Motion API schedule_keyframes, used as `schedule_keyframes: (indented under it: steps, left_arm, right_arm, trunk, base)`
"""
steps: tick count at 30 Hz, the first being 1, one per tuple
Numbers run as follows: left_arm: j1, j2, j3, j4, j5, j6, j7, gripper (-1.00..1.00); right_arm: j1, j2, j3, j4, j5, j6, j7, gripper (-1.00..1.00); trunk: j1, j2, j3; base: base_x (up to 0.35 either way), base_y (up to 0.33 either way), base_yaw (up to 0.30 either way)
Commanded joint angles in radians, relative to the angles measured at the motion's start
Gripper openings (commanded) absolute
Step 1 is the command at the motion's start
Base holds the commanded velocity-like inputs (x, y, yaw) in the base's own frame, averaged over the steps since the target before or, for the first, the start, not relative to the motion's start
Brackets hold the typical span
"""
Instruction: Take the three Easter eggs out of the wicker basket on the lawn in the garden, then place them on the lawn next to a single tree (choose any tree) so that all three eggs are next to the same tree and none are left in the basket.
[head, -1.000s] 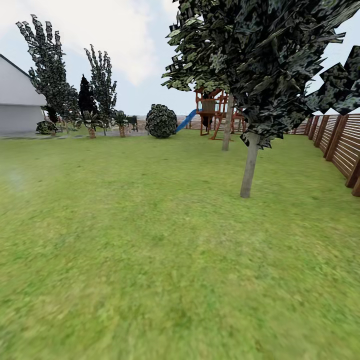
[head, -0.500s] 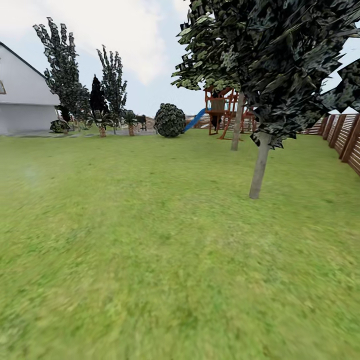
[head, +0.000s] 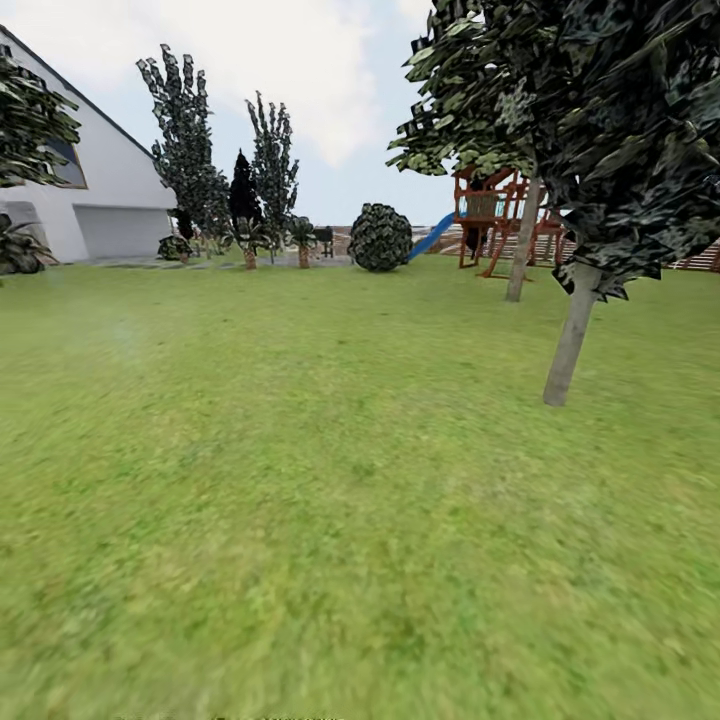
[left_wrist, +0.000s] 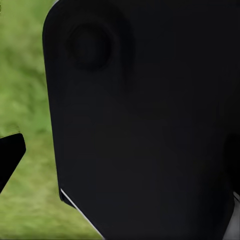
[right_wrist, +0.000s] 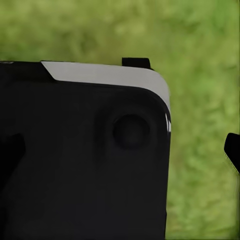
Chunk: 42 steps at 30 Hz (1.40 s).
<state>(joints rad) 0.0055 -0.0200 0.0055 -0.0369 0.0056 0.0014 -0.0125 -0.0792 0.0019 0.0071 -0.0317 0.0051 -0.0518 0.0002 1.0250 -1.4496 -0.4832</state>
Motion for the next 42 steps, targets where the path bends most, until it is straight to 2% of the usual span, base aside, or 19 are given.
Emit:
schedule_keyframes:
  steps: [1, 12, 30, 42]
  left_arm:
    - [0.001, 0.0, 0.001, -0.002, 0.001, 0.0, -0.001, 1.0]
    - [0.001, 0.0, 0.001, -0.003, 0.001, 0.0, -0.001, 1.0]
    - [0.001, 0.0, 0.001, -0.003, 0.001, 0.0, -0.001, 1.0]
    - [0.001, 0.0, 0.001, -0.003, 0.002, 0.0, -0.001, 1.0]
  right_arm:
    - [-0.001, 0.0, 0.001, 0.001, 0.0, -0.003, 0.0, 1.0]
    - [-0.001, -0.001, 0.001, 0.001, 0.001, -0.003, 0.001, 1.0]
    - [-0.001, -0.004, 0.007, 0.001, 0.015, -0.005, 0.004, 1.0]
    - [-0.001, -0.003, 0.007, 0.002, 0.015, -0.005, 0.003, 1.0]
  trunk:
    - [0.0, 0.0, -0.001]
    - [0.0, 0.0, -0.008]
    - [0.0, 0.0, -0.008]
    - [0.0, 0.0, -0.008]
  base:
    - [0.0, 0.0, 0.267]
    - [0.0, 0.0, 0.251]
    - [0.0, 0.0, 0.019]
    - [0.0, 0.0, 0.277]
